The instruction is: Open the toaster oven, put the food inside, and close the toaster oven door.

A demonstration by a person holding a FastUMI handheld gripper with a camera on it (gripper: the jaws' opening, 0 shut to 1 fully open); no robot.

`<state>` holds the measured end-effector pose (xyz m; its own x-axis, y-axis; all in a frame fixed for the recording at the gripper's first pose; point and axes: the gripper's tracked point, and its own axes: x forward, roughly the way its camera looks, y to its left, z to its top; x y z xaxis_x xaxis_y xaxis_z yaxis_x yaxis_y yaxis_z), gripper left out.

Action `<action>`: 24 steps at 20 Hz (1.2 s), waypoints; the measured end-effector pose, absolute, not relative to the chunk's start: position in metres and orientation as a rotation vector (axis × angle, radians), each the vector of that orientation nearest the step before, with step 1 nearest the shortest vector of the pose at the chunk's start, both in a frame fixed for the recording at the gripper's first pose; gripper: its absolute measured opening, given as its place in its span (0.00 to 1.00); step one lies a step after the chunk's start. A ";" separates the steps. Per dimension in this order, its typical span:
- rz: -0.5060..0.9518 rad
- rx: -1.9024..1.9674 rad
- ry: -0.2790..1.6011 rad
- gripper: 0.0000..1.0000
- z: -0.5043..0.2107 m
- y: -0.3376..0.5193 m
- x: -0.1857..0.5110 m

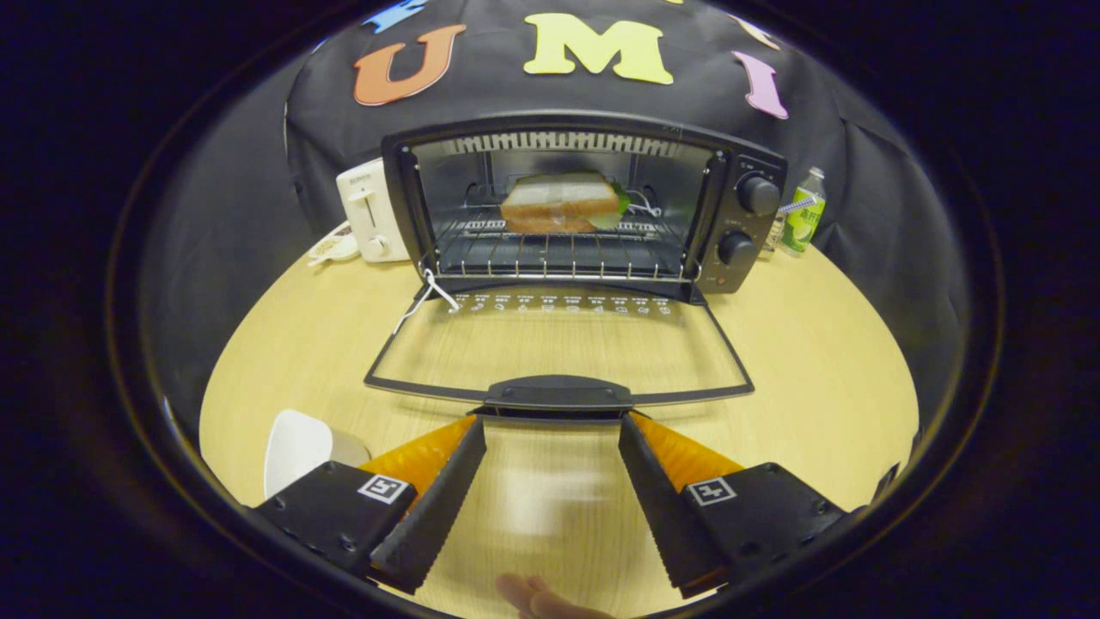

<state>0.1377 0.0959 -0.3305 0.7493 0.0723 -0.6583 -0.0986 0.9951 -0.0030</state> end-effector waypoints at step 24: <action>0.048 -0.022 0.534 0.99 -0.272 0.095 0.150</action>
